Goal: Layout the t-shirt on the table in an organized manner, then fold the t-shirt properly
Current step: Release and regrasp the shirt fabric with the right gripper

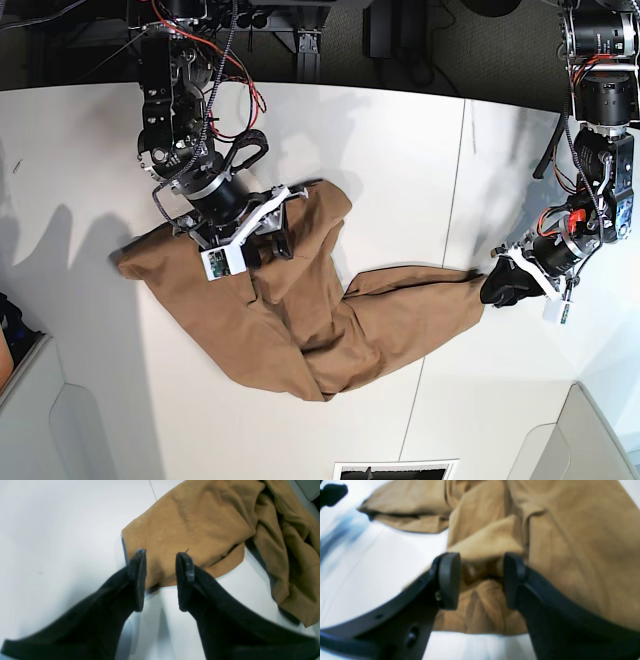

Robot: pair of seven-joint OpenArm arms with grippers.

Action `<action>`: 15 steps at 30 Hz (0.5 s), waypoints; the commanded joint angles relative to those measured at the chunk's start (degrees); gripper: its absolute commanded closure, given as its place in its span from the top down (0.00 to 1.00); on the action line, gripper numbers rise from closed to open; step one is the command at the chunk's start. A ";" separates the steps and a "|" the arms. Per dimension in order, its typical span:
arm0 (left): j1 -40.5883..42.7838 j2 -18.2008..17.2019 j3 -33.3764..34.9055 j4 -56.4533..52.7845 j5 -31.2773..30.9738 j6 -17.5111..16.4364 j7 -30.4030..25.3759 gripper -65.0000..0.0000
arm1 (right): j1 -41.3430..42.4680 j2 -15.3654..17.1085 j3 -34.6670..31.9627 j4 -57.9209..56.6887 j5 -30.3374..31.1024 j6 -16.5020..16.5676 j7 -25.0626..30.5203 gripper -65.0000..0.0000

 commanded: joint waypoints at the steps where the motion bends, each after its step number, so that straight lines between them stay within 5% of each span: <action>1: -1.20 -0.92 -0.44 0.96 -0.96 -0.83 -1.31 0.35 | 0.74 -0.17 -0.07 0.00 -0.07 0.11 1.81 0.43; 15: -1.09 -0.94 -0.44 0.96 -0.96 -0.83 -1.29 0.35 | 0.76 -0.17 -0.07 -9.70 -2.38 -0.02 7.91 0.43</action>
